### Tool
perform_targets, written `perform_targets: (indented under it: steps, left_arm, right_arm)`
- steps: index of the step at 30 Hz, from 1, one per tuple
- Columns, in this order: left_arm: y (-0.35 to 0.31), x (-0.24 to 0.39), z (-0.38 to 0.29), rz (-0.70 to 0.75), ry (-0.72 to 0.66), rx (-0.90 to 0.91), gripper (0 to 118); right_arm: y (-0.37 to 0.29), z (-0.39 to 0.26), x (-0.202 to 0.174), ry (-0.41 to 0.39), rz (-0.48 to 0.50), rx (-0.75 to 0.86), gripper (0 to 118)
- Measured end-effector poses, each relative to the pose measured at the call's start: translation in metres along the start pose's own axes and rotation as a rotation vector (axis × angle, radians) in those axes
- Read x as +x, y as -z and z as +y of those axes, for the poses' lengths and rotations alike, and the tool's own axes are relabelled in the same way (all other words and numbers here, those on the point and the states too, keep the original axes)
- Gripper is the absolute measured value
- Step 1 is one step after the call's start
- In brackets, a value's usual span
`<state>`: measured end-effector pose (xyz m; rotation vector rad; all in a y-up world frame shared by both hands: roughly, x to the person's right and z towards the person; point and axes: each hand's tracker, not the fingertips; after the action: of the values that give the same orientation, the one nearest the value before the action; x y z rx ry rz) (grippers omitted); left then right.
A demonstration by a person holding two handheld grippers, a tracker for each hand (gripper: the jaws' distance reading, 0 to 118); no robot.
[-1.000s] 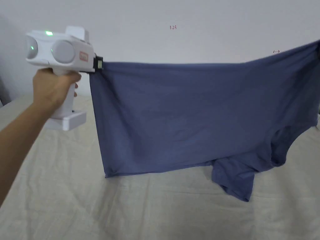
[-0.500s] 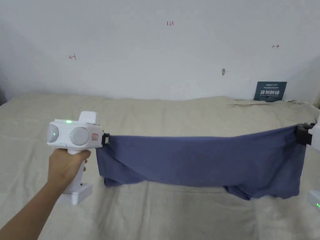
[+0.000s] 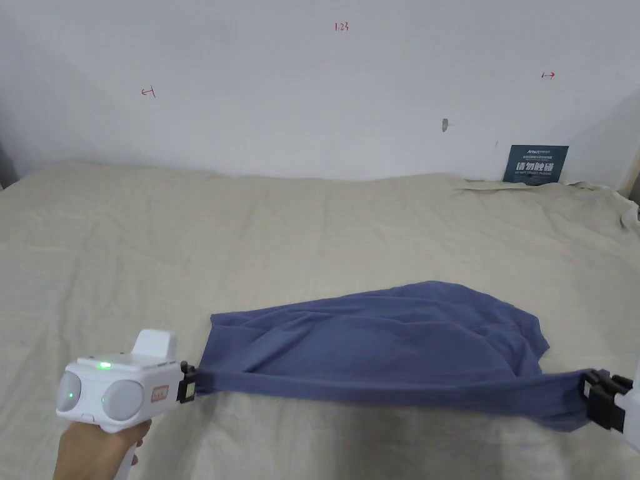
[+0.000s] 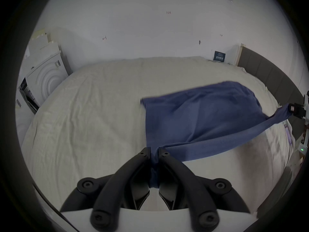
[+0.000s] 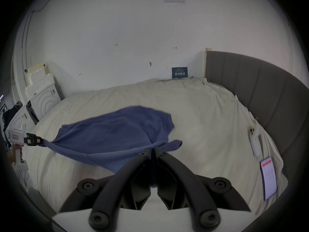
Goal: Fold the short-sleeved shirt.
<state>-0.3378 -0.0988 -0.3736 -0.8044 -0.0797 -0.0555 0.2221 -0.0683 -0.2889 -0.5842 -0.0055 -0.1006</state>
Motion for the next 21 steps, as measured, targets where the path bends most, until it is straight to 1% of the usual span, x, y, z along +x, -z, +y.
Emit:
perform_targets:
  steps: [2,5,10,12,21]
  left_arm:
    - [-0.004,0.004,-0.022,0.024,0.04,-0.023,6]
    - [-0.011,0.003,-0.05,0.013,0.019,-0.051,6]
    - [-0.033,0.002,-0.089,0.019,0.024,-0.074,6]
    - [-0.043,-0.002,-0.104,0.017,0.012,-0.081,6]
    - [-0.085,-0.006,-0.147,0.015,0.011,-0.091,6]
  right_arm:
    - [-0.014,-0.021,-0.001,0.01,0.005,-0.021,2]
    - [-0.036,-0.05,0.001,0.037,0.007,-0.058,2]
    - [-0.071,-0.093,0.003,0.038,-0.006,-0.102,2]
    - [-0.08,-0.109,0.011,0.056,0.006,-0.123,2]
    - [-0.117,-0.16,0.021,0.079,0.006,-0.195,2]
